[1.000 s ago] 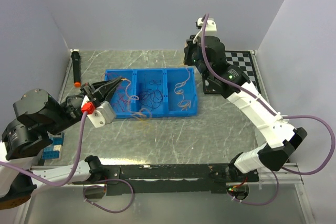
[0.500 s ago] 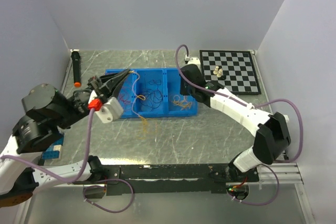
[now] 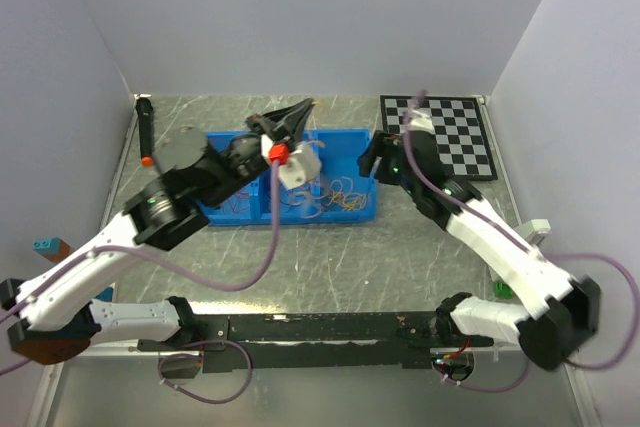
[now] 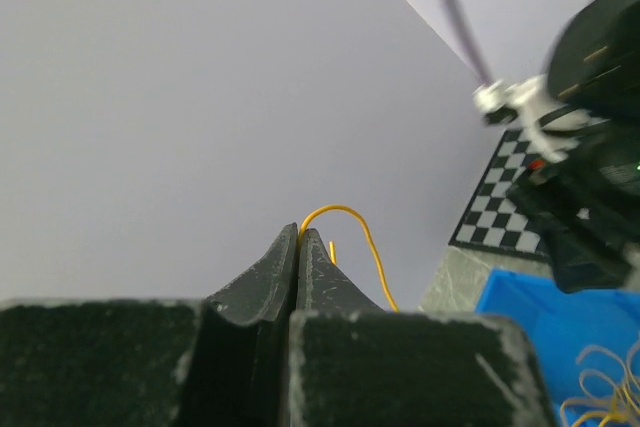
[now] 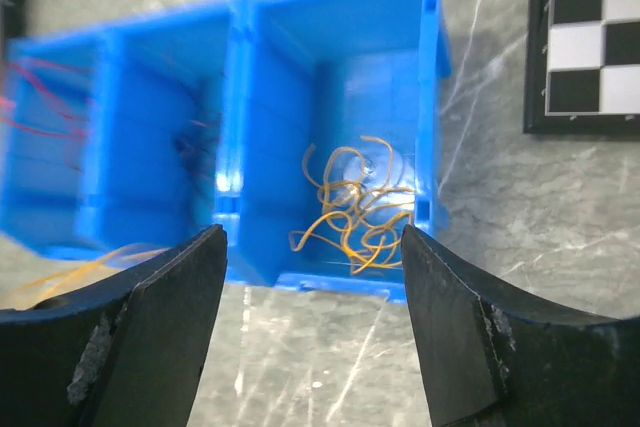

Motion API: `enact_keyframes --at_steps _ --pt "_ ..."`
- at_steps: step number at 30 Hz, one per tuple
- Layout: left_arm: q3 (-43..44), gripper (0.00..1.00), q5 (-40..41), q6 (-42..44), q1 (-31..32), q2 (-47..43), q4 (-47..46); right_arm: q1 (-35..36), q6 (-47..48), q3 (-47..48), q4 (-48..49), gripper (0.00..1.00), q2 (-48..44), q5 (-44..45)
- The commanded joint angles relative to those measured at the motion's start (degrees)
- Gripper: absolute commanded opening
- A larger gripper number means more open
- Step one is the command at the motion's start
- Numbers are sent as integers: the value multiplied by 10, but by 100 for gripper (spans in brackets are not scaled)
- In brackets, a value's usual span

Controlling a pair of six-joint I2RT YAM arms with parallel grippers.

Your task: Untangle the cables

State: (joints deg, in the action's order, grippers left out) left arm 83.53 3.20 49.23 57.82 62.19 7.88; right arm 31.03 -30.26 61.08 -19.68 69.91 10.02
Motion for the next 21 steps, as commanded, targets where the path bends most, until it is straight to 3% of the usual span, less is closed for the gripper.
enact_keyframes --at_steps 1,10,21 --pt "13 1 22 -12 -4 51 -125 -2 -30 -52 19 76 -118 37" --pt "1 1 34 -28 -41 162 -223 -3 -83 -160 -45 71 -321 104" --pt "10 1 66 -46 -95 260 -371 -3 -94 -202 -77 70 -365 126"
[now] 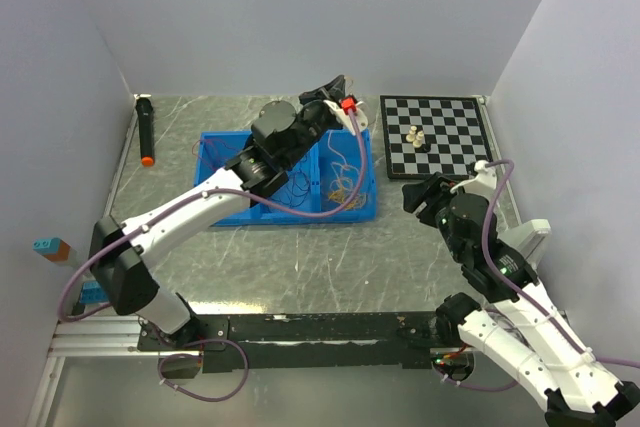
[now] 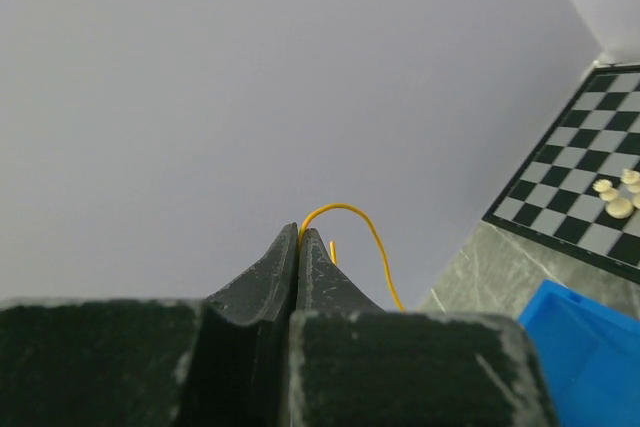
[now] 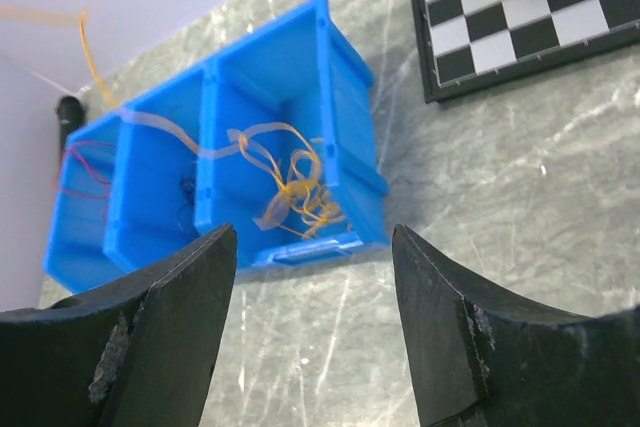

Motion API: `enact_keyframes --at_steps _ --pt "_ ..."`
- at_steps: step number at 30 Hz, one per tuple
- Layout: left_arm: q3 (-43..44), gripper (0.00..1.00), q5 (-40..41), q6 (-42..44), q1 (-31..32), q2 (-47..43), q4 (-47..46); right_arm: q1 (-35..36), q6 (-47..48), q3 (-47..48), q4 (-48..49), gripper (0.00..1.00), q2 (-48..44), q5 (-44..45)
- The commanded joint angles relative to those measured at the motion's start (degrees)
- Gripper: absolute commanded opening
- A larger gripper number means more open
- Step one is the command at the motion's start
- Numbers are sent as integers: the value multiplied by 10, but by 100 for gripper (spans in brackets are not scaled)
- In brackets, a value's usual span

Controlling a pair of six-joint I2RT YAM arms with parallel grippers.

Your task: Untangle the cables

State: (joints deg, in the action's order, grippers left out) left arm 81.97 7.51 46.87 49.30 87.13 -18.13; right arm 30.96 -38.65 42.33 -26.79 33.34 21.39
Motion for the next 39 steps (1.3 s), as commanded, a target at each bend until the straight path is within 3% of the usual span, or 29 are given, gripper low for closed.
enact_keyframes --at_steps 1,10,17,19,20,21,24,29,32,35,39 --pt "34 1 19 -22 -10 15 -100 -2 -11 -16 -5 70 2 9" --pt "-13 4 7 -109 -15 31 -15 -2 -20 -27 3 70 11 -7" --pt "11 16 -28 -231 -17 71 205 -2 -23 -30 -10 70 3 -6" --pt "40 25 -21 -247 -17 94 261 -2 -23 -32 -12 70 1 -8" --pt "62 37 -20 -254 -18 106 287 -1 -24 -33 -13 70 1 -9" --pt "93 56 -21 -259 -20 117 316 -2 -24 -34 -15 70 0 -10" --pt "175 83 -35 -285 -32 138 381 -2 -25 -35 -19 71 4 -15" --pt "390 99 -54 -304 -49 182 554 -2 -16 -36 -11 75 23 -45" --pt "475 97 -54 -317 -61 178 651 -2 3 -33 -5 82 62 -85" --pt "397 97 -51 -334 -75 108 672 -2 33 -20 -4 100 114 -135" --pt "219 97 -37 -396 -116 -13 637 -1 57 -1 -10 100 153 -176"
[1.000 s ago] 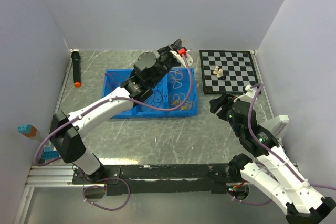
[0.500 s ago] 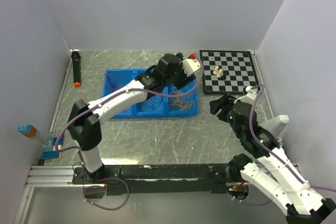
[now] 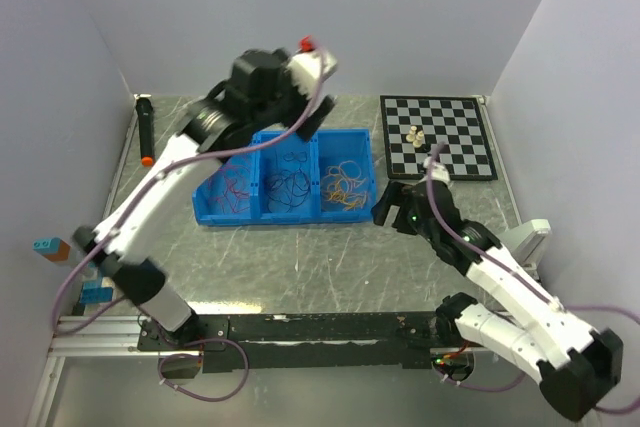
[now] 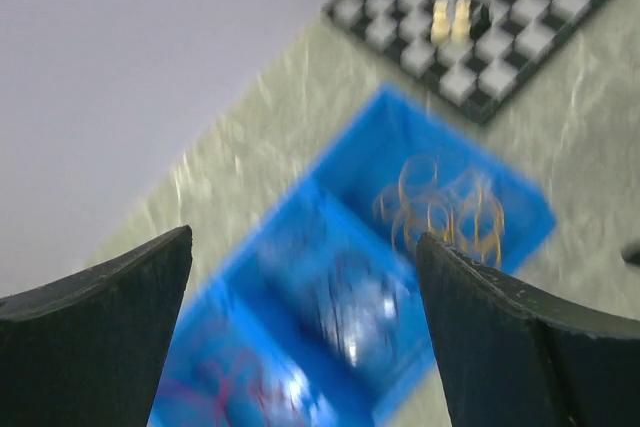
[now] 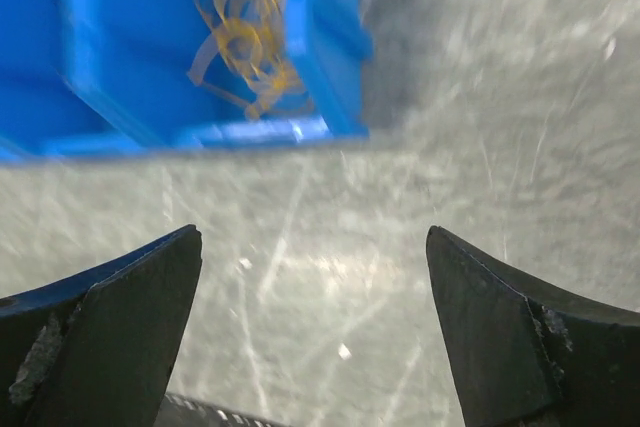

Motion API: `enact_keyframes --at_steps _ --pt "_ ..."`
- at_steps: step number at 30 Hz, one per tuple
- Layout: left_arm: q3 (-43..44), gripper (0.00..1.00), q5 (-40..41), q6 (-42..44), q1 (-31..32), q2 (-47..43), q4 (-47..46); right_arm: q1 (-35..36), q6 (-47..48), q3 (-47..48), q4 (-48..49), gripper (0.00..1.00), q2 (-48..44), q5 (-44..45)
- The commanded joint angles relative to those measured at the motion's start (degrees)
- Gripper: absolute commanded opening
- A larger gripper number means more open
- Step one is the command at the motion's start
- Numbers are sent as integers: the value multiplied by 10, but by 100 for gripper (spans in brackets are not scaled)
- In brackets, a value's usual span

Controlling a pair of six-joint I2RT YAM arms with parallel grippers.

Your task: Untangle the cables

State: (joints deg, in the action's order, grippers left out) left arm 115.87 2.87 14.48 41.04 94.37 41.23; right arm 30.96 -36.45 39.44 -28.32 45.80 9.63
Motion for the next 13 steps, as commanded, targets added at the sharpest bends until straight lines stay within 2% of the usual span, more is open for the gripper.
enact_keyframes --at_steps 1,5,9,13 --pt "-151 97 19 -93 -48 -109 33 -2 36 28 5 100 30 -62" --pt "-222 97 26 -140 -127 -189 25 -2 40 40 -17 100 29 -66" --pt "-288 97 89 -140 -146 -233 10 -2 45 38 -25 100 0 -73" --pt "-342 97 77 -171 -196 -263 -4 -2 46 28 -48 100 -37 -68"
